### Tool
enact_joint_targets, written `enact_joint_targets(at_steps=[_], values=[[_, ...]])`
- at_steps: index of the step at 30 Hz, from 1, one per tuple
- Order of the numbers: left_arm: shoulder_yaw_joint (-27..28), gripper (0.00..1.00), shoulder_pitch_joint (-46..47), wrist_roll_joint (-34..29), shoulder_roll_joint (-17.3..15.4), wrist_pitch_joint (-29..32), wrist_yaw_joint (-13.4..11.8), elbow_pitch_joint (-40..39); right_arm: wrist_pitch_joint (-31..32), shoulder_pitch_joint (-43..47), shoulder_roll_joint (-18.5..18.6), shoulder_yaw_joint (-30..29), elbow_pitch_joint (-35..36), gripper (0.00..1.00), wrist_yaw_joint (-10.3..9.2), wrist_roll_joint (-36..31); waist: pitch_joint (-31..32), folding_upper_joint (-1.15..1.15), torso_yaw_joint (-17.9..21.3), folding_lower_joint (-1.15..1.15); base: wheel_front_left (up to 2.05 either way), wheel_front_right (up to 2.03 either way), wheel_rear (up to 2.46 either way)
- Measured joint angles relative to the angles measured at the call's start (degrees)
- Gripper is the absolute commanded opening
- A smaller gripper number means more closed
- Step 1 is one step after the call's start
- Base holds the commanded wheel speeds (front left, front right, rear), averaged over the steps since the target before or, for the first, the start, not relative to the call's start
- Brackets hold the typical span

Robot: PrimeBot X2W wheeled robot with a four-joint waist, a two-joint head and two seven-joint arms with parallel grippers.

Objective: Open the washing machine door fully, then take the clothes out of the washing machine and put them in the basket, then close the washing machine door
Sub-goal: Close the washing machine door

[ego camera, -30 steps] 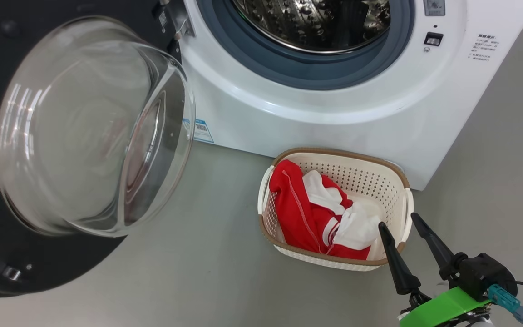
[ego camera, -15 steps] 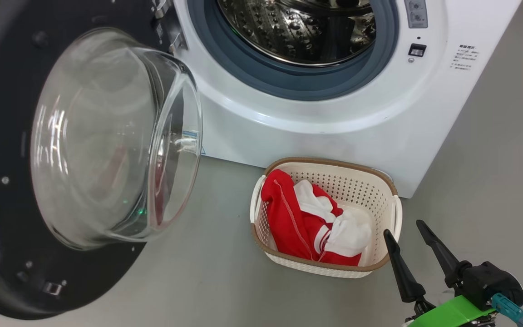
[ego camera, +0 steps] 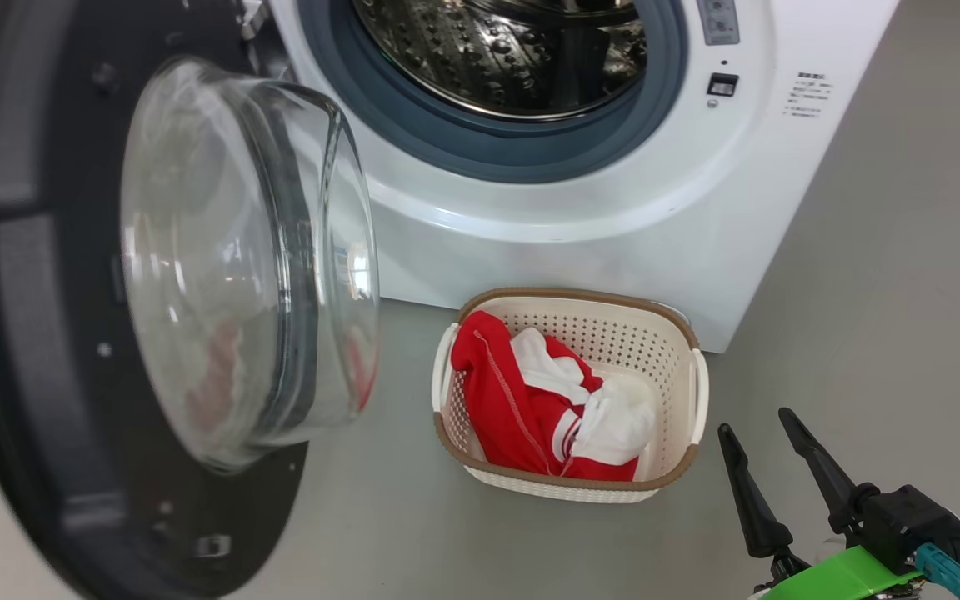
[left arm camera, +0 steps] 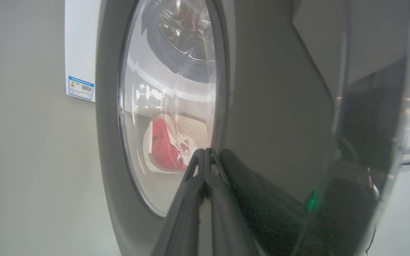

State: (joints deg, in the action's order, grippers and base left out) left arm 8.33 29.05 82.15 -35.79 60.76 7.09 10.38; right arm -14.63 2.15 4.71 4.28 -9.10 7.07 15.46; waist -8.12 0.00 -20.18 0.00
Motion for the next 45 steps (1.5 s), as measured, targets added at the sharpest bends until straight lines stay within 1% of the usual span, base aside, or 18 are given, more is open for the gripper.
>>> enact_joint_targets(at_steps=[5, 9, 18, 29, 36, 37, 38, 42, 44, 45], values=[[-2.3, 0.0, 0.0, 1.7, 1.3, -0.2, 0.0, -4.3, 0.0, 0.0, -0.2, -0.3, 0.3, 1.0, 0.0, 0.0, -0.4, 0.0, 1.3, 0.0, 0.0, 0.0, 0.0], [-3.3, 0.0, 0.2, 2.7, 2.9, -1.4, 0.0, -7.1, 0.0, 0.0, -0.5, -0.4, 0.4, 1.0, 0.0, 0.0, -0.8, 0.0, 2.1, 0.0, 0.0, 0.0, 0.0], [-5.4, 0.0, 1.7, 3.1, 5.5, -4.9, 0.0, -9.8, 0.0, 0.0, -0.8, -0.4, 0.3, 1.0, 0.0, 0.0, -1.1, 0.0, 3.5, 0.0, 0.0, 0.0, 0.0], [-6.2, 0.0, 1.1, 2.3, 5.6, -10.3, 0.0, -8.8, 0.0, 0.0, -0.9, -0.1, 0.3, 1.0, 0.0, 0.0, -0.2, 0.0, 3.2, 0.0, 0.0, 0.0, 0.0], [-6.1, 0.0, -3.8, 1.5, 6.2, -15.6, 0.0, -7.1, 0.0, 0.0, -0.9, 0.6, -0.3, 1.0, 0.0, 0.2, 1.1, 0.0, 2.5, 0.0, 0.0, 0.0, 0.0], [-6.1, 0.06, -4.6, 1.5, 6.3, -16.3, 0.0, -7.0, 0.0, 0.1, -0.9, 0.7, -0.3, 1.0, 0.0, 0.2, 1.3, 0.0, 2.4, 0.0, 0.0, 0.0, 0.0], [-6.1, 0.18, -5.5, 1.4, 6.3, -17.1, 0.0, -7.0, 0.0, 0.1, -0.9, 0.8, -0.3, 1.0, 0.0, 0.2, 1.5, 0.0, 2.3, 0.0, 0.0, 0.0, 0.0], [-6.1, 0.44, -9.8, 1.0, 6.8, -20.4, 0.0, -6.5, 0.0, 0.1, -0.9, 1.1, -0.3, 1.0, 0.0, 0.2, 2.0, 0.0, 1.7, 0.0, 0.0, 0.0, 0.0], [-6.2, 0.5, -11.8, 0.6, 7.1, -22.4, 0.0, -6.2, 0.0, 0.1, -0.8, 1.1, -0.3, 1.0, 0.0, 0.2, 2.1, 0.0, 1.4, 0.0, 0.0, 0.0, 0.0], [-6.2, 0.65, -12.7, 0.5, 7.2, -23.6, 0.0, -6.0, 0.0, 0.1, -0.8, 1.1, -0.3, 1.0, 0.0, 0.2, 2.1, 0.0, 1.3, 0.0, 0.0, 0.0, 0.0]])
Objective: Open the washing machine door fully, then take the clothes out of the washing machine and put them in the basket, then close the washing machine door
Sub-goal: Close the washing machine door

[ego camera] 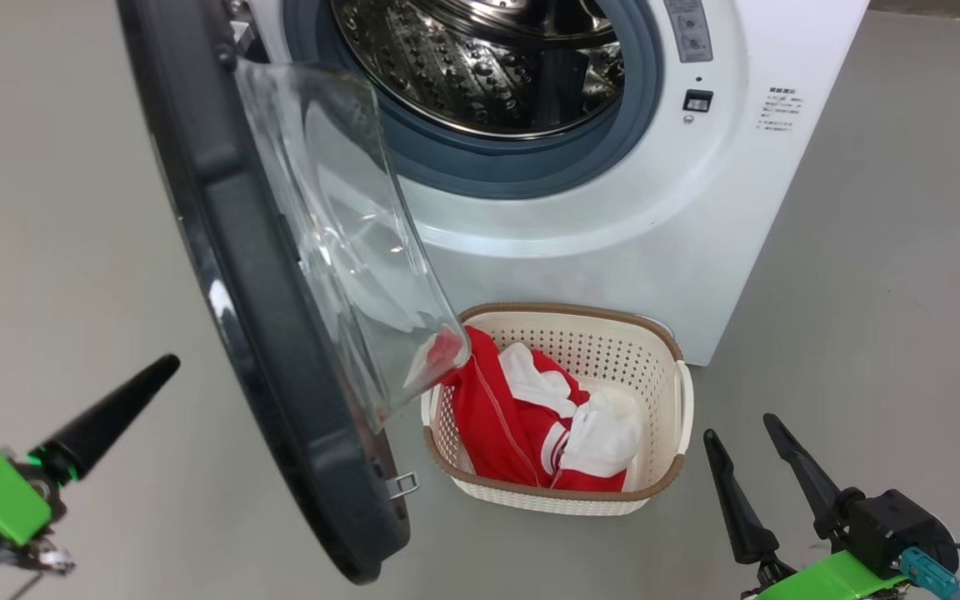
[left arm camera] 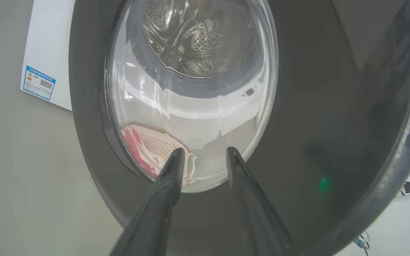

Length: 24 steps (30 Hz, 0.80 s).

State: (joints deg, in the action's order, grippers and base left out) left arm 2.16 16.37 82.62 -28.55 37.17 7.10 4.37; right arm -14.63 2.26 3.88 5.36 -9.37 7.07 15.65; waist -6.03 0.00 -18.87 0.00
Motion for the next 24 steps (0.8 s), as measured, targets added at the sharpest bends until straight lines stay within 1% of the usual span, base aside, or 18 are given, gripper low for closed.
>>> enact_joint_targets(at_steps=[2, 3, 12, 14, 15, 24], values=[[0.0, 0.97, -1.4, 0.0, 0.7, -2.5, 0.0, 0.4, 0.0, 0.0, 0.1, 0.0, 0.0, 1.0, 0.0, 0.0, 0.0, 0.0, -0.3, 0.0, 0.0, 0.0, 0.0], [0.0, 1.0, -2.1, 0.2, 1.2, -3.5, 0.0, 0.5, 0.0, 0.0, 0.1, 0.1, 0.0, 1.0, 0.0, 0.0, 0.0, 0.0, -0.4, 0.0, 0.0, 0.0, 0.0], [-0.4, 1.0, -7.8, 1.2, 3.2, -11.9, 0.0, 3.5, 0.0, 0.0, 0.3, 0.4, 0.0, 1.0, 0.0, 0.4, 0.3, 0.0, -1.0, 0.0, 0.0, 0.0, 0.0], [-0.9, 1.0, -8.6, 1.2, 3.6, -13.3, 0.0, 4.6, 0.0, 0.0, 0.4, 0.4, 0.0, 1.0, 0.0, 0.4, 0.3, 0.0, -1.1, 0.0, 0.0, 0.0, 0.0], [-1.4, 1.0, -9.5, 1.1, 4.2, -15.3, 0.0, 5.6, 0.0, 0.0, 0.4, 0.4, 0.0, 1.0, 0.0, 0.4, 0.4, 0.0, -1.2, 0.0, 0.0, 0.0, 0.0], [-3.7, 1.0, -13.9, 1.0, 6.5, -24.4, 0.0, 9.8, 0.0, 0.1, 0.6, 0.4, -0.1, 1.0, 0.0, 0.4, 0.6, 0.0, -1.6, 0.0, 0.0, 0.0, 0.0]])
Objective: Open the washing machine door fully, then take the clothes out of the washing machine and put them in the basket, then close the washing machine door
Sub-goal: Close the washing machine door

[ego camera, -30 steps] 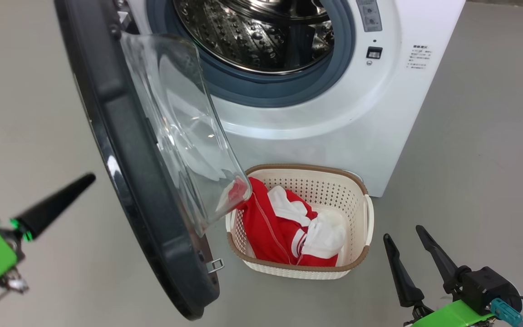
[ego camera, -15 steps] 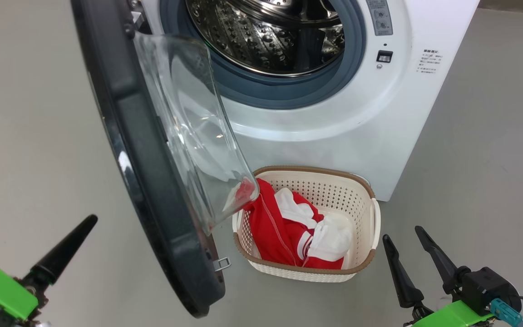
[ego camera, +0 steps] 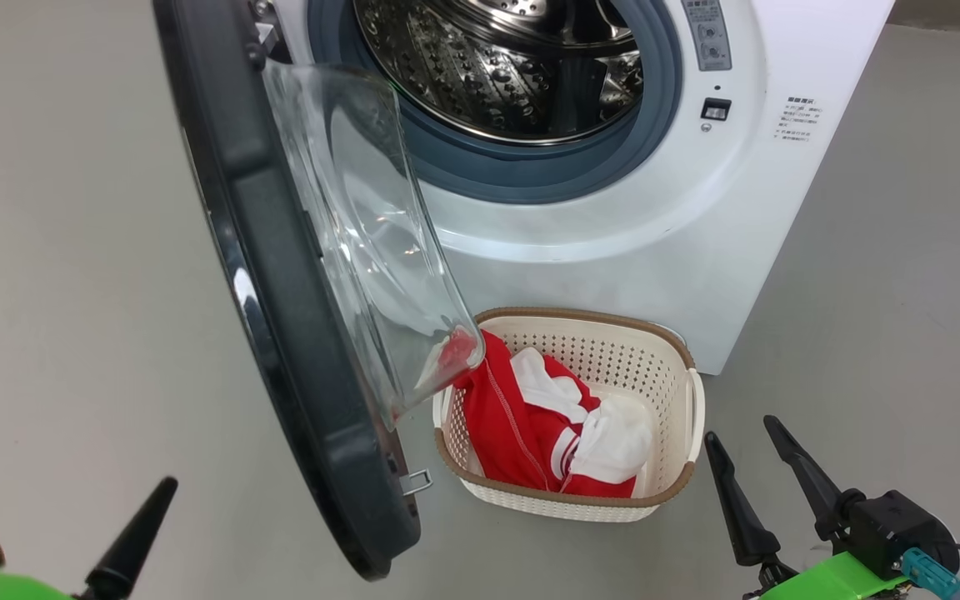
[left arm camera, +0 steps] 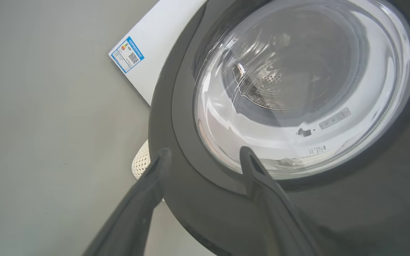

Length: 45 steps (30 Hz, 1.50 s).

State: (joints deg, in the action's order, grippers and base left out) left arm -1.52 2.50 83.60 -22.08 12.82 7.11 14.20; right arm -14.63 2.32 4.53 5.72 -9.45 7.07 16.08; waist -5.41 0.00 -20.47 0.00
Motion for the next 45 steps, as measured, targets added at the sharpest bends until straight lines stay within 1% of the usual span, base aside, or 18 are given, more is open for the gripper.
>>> enact_joint_targets(at_steps=[4, 5, 8, 11, 14, 16, 19, 20, 22, 24, 28, 30, 35, 38, 41, 45], values=[[-0.9, 1.0, -0.7, -0.3, 1.3, -5.1, 0.0, 1.7, 0.0, 0.0, 0.0, 0.1, -0.1, 1.0, 0.0, 0.0, -0.1, 0.0, 0.1, 0.0, 0.0, 0.0, 0.0], [-1.6, 1.0, -0.9, -1.2, 1.3, -6.3, 0.0, 1.9, 0.0, 0.0, 0.0, 0.1, -0.1, 1.0, 0.0, 0.0, -0.1, 0.0, 0.2, 0.0, 0.0, 0.0, 0.0], [-4.2, 1.0, -1.3, -5.2, 1.1, -12.4, 0.0, 3.0, 0.0, 0.0, 0.1, 0.1, -0.1, 1.0, 0.0, 0.0, -0.3, 0.0, 0.2, 0.0, 0.0, 0.0, 0.0], [-6.8, 1.0, -1.4, -6.9, 1.7, -18.5, 0.0, 3.8, 0.0, 0.0, 0.1, 0.0, -0.1, 1.0, 0.0, 0.0, -0.6, 0.0, 0.2, 0.0, 0.0, 0.0, 0.0], [-10.5, 1.0, -1.4, -9.8, 1.2, -23.8, 0.0, 5.7, 0.0, 0.0, 0.1, 0.0, -0.1, 1.0, 0.0, 0.0, -0.6, 0.0, 0.3, 0.0, 0.0, 0.0, 0.0], [-12.4, 1.0, -1.4, -12.0, 0.9, -25.9, 0.0, 7.1, 0.0, 0.0, 0.1, 0.0, -0.1, 1.0, 0.0, 0.0, -0.6, 0.0, 0.4, 0.0, 0.0, 0.0, 0.0], [-12.7, 1.0, -1.3, -15.9, 0.8, -27.1, 0.0, 9.2, 0.0, 0.0, 0.2, -0.1, -0.1, 1.0, 0.01, 0.0, -0.4, 0.0, 0.5, 0.0, 0.0, 0.0, 0.0], [-11.5, 1.0, -1.3, -17.9, 1.1, -27.1, 0.0, 9.6, 0.0, 0.0, 0.2, -0.1, -0.1, 1.0, 0.01, 0.0, -0.4, 0.0, 0.5, 0.0, 0.0, 0.0, 0.0], [-7.1, 1.0, -1.1, -23.1, 2.3, -27.1, 0.0, 9.5, 0.0, 0.0, 0.2, -0.3, -0.1, 1.0, 0.01, 0.0, -0.2, 0.0, 0.5, 0.0, 0.0, 0.0, 0.0], [-4.0, 1.0, -1.1, -29.9, 3.6, -27.1, 0.0, 8.8, 0.0, 0.0, 0.1, -0.4, 0.0, 1.0, 0.01, 0.0, 0.0, 0.0, 0.6, 0.0, 0.0, 0.0, 0.0], [0.5, 1.0, -1.4, -41.1, 8.1, -27.1, 0.1, 6.6, 0.0, 0.1, 0.1, -0.6, 0.0, 1.0, 0.01, 0.0, 0.2, 0.0, 0.7, 0.0, 0.0, 0.0, 0.0], [3.1, 1.0, -1.6, -45.6, 10.2, -27.1, 0.1, 5.3, 0.0, 0.1, 0.1, -0.7, 0.0, 1.0, 0.01, 0.0, 0.3, 0.0, 0.7, 0.0, 0.0, 0.0, 0.0], [8.5, 1.0, -3.4, -57.6, 14.4, -27.1, 0.1, 1.2, 0.0, 0.2, 0.1, -1.0, 0.2, 1.0, 0.01, 0.0, 0.5, 0.0, 1.1, 0.0, 0.0, 0.0, 0.0], [10.0, 1.0, -4.7, -64.7, 16.0, -27.1, 0.1, -1.5, 0.0, 0.2, 0.1, -1.3, 0.3, 1.0, 0.03, 0.1, 0.7, 0.0, 1.3, 0.0, 0.0, 0.0, 0.0], [10.3, 1.0, -5.6, -69.8, 17.0, -27.1, 0.1, -3.8, 0.0, 1.1, 0.0, -1.5, 0.5, 1.0, 0.04, 0.5, 0.9, 0.0, 1.4, 0.0, 0.0, 0.0, 0.0], [10.4, 1.0, -6.7, -72.3, 17.8, -27.1, 0.1, -4.8, 0.0, 1.6, -0.1, -1.7, 0.7, 1.0, 0.04, 0.6, 1.0, 0.0, 1.4, 0.0, 0.0, 0.0, 0.0]])
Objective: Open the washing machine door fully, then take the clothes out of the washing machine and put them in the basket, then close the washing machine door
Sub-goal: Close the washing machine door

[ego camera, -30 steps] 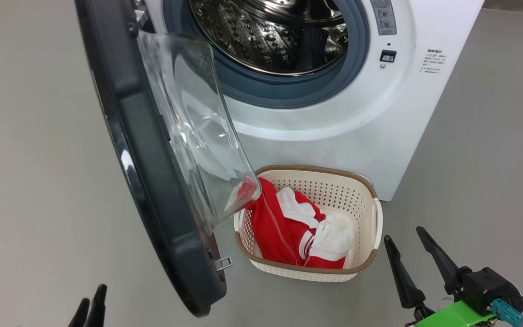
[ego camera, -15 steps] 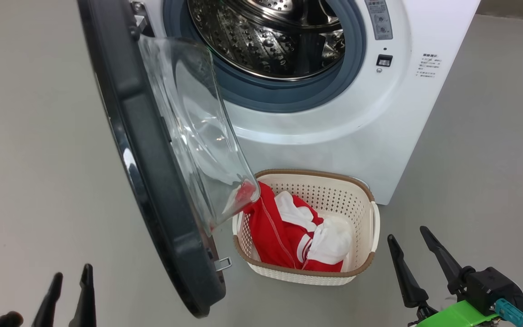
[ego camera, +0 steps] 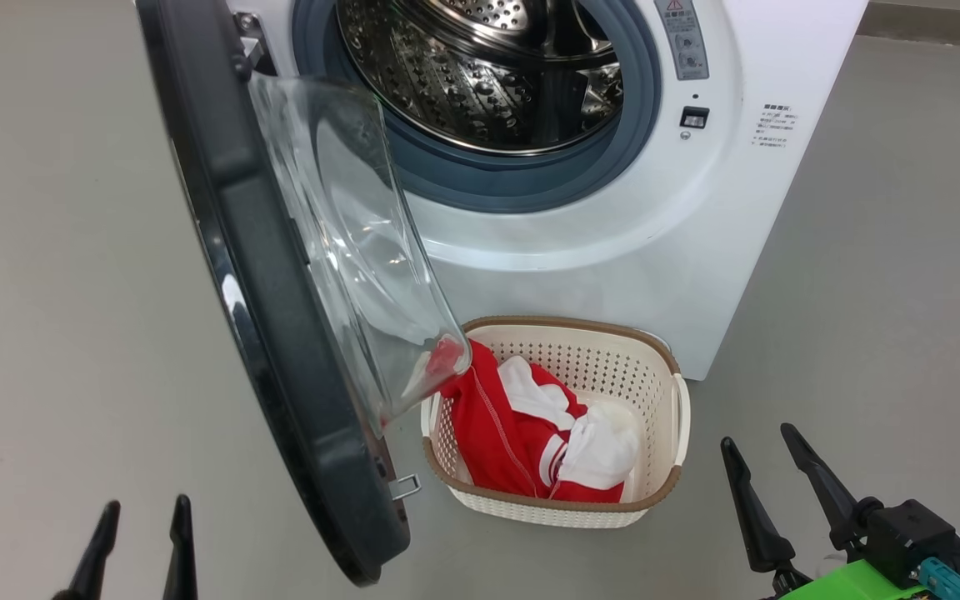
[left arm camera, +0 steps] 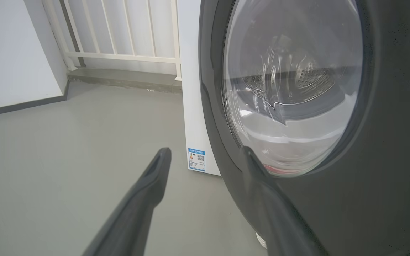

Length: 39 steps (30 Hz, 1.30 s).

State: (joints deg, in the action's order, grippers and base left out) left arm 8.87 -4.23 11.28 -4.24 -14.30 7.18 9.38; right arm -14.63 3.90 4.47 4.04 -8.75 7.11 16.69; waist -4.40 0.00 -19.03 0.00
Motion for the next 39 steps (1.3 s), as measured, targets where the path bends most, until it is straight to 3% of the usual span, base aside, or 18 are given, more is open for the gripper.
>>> enact_joint_targets(at_steps=[19, 20, 21, 22, 23, 24, 25, 33, 35, 36, 37, 39], values=[[0.2, 1.0, -0.7, 1.8, 1.0, 0.0, 0.0, 0.6, 0.0, 0.0, -0.3, -0.8, 0.1, 1.0, 0.0, 0.0, -0.4, 0.0, -0.1, 0.0, 0.0, 0.0, 0.0], [0.2, 0.93, -0.5, 3.1, 1.1, 0.0, 0.0, 0.9, 0.0, 0.0, -0.3, -0.8, 0.1, 1.0, 0.0, 0.0, -0.5, 0.0, -0.1, 0.0, 0.0, 0.0, 0.0], [0.1, 0.73, -0.4, 4.4, 1.0, 0.0, 0.0, 1.1, 0.0, 0.0, -0.3, -0.8, 0.0, 1.0, 0.0, 0.0, -0.5, 0.0, -0.1, 0.0, 0.0, 0.0, 0.0], [0.1, 0.45, -0.2, 5.4, 1.0, 0.0, 0.0, 1.3, 0.0, 0.0, -0.3, -0.8, 0.0, 1.0, 0.0, 0.0, -0.6, 0.0, -0.1, 0.0, 0.0, 0.0, 0.0], [0.1, 0.3, 0.1, 7.1, 1.0, 0.0, 0.0, 1.6, 0.0, 0.0, -0.3, -0.8, 0.0, 1.0, 0.0, 0.0, -0.6, 0.0, -0.1, 0.0, 0.0, 0.0, 0.0], [0.0, 0.08, 0.4, 8.9, 0.8, 0.0, 0.0, 1.8, 0.0, 0.0, -0.3, -0.8, 0.0, 1.0, 0.0, 0.0, -0.7, 0.0, -0.1, 0.0, 0.0, 0.0, 0.0], [-0.1, 0.0, 0.8, 10.4, 0.5, 0.0, 0.0, 2.0, 0.0, 0.0, -0.4, -0.8, 0.0, 1.0, 0.0, 0.0, -0.7, 0.0, 0.0, 0.0, 0.0, 0.0, 0.0], [-3.5, 0.0, 4.0, 25.7, -4.5, 0.0, 0.0, 3.2, 0.0, -0.1, -0.6, -0.6, -0.1, 1.0, 0.0, 0.0, -1.0, 0.0, 0.7, 0.0, 0.0, 0.0, 0.0], [-3.9, 0.0, 5.1, 32.5, -5.6, 0.0, 0.0, 3.2, 0.0, -0.1, -0.6, -0.6, -0.1, 1.0, 0.0, 0.0, -1.1, 0.0, 0.9, 0.0, 0.0, 0.0, 0.0], [-4.5, 0.0, 6.3, 40.4, -7.2, 0.0, 0.0, 3.0, 0.0, -0.1, -0.7, -0.6, -0.1, 1.0, 0.0, 0.0, -1.3, 0.0, 1.1, 0.0, 0.0, 0.0, 0.0], [-4.5, 0.0, 6.3, 40.4, -7.2, 0.0, 0.0, 3.0, 0.0, -0.1, -0.7, -0.6, -0.1, 1.0, 0.0, 0.0, -1.3, 0.0, 1.1, 0.0, 0.0, 0.0, 0.0], [-4.8, 0.0, 7.2, 48.4, -8.9, 0.0, 0.0, 2.0, 0.0, -0.3, -0.7, -0.5, -0.1, 1.0, 0.0, 0.0, -1.6, 0.0, 1.4, 0.0, 0.0, 0.0, 0.0]])
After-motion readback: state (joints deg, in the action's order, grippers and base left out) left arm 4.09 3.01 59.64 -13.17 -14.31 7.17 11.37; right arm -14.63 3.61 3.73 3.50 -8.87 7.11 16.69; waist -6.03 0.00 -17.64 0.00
